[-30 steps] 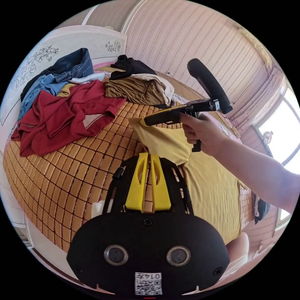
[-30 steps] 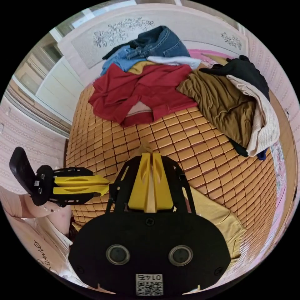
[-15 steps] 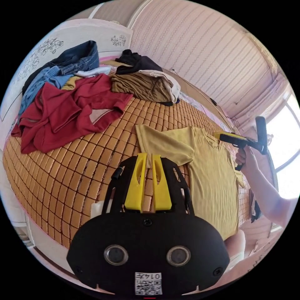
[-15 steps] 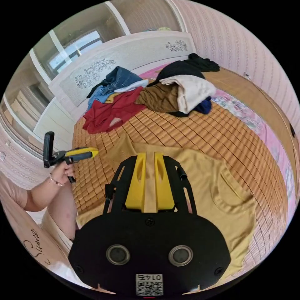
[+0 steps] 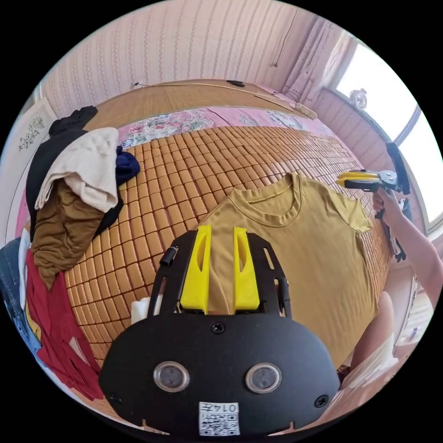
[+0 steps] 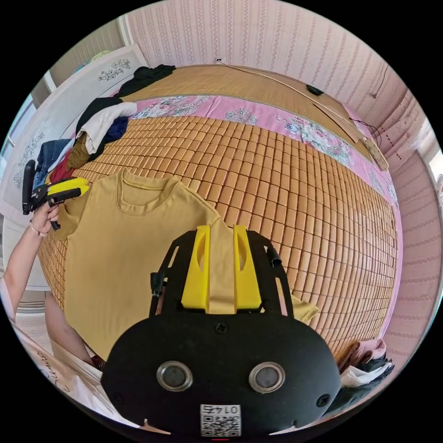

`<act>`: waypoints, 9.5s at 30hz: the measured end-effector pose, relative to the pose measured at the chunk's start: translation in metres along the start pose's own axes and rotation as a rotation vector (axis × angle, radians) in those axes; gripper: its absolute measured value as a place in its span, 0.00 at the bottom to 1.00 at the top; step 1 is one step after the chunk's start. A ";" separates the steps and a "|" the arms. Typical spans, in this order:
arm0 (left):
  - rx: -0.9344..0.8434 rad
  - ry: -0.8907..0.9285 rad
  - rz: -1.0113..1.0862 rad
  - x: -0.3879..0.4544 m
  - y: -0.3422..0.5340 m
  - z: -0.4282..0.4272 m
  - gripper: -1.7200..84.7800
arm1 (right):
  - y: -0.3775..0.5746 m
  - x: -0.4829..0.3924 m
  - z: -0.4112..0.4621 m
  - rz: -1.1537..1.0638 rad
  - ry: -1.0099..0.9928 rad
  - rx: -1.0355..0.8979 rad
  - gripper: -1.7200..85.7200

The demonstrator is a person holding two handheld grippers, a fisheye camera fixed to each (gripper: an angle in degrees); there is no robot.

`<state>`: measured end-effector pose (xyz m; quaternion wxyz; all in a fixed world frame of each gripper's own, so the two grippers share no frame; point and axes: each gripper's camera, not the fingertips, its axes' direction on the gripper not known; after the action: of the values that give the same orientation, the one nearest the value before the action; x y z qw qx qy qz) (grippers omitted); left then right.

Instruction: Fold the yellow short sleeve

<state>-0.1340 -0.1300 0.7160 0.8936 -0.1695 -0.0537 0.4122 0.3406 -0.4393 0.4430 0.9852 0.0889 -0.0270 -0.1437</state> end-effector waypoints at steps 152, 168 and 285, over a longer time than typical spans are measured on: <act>0.101 0.130 0.255 0.157 0.125 -0.074 0.08 | 0.118 -0.050 -0.110 0.030 -0.024 0.042 0.09; -0.060 0.272 0.583 0.373 -0.114 0.005 0.08 | 0.320 0.160 -0.173 0.641 -0.093 0.227 0.12; 0.187 0.238 -0.292 -0.064 0.027 -0.063 0.01 | 0.018 0.172 -0.177 0.240 -0.634 0.196 0.03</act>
<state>-0.1804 -0.1790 0.6506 0.9557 -0.1236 0.0669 0.2587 0.5243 -0.4428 0.2775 0.9245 0.1303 -0.3555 -0.0442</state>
